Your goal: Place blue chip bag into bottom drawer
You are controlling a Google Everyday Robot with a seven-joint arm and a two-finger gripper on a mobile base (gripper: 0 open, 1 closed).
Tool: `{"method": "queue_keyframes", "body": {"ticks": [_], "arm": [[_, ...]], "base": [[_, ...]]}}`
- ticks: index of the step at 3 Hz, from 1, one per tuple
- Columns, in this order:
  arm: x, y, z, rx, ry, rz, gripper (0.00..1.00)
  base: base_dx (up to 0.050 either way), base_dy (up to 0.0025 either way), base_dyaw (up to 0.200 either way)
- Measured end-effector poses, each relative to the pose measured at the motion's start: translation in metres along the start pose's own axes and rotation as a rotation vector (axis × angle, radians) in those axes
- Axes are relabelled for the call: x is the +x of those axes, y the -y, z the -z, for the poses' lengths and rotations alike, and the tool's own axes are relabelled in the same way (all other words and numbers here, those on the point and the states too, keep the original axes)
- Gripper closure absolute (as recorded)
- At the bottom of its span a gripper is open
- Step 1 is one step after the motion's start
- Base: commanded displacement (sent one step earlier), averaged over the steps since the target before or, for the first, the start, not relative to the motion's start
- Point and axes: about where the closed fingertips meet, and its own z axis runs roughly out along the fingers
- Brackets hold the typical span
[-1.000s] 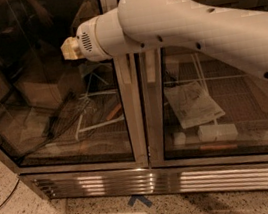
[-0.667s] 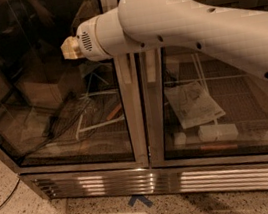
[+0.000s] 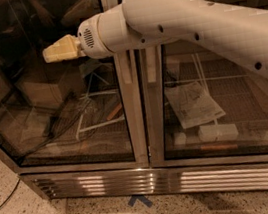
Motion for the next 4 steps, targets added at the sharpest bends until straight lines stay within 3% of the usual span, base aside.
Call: {"method": "queue_keyframes", "body": {"ticks": [1, 2, 3, 4], "arm": [[0.004, -0.01, 0.02, -0.051, -0.031, -0.022, 0.0], [0.013, -0.02, 0.076, -0.039, -0.025, -0.051, 0.0], [0.026, -0.037, 0.15, 0.016, 0.003, -0.114, 0.0], [0.025, -0.037, 0.15, 0.036, 0.004, -0.112, 0.0]], "base": [[0.0, 0.0, 0.0], [0.0, 0.0, 0.0], [0.0, 0.0, 0.0], [0.0, 0.0, 0.0]]}}
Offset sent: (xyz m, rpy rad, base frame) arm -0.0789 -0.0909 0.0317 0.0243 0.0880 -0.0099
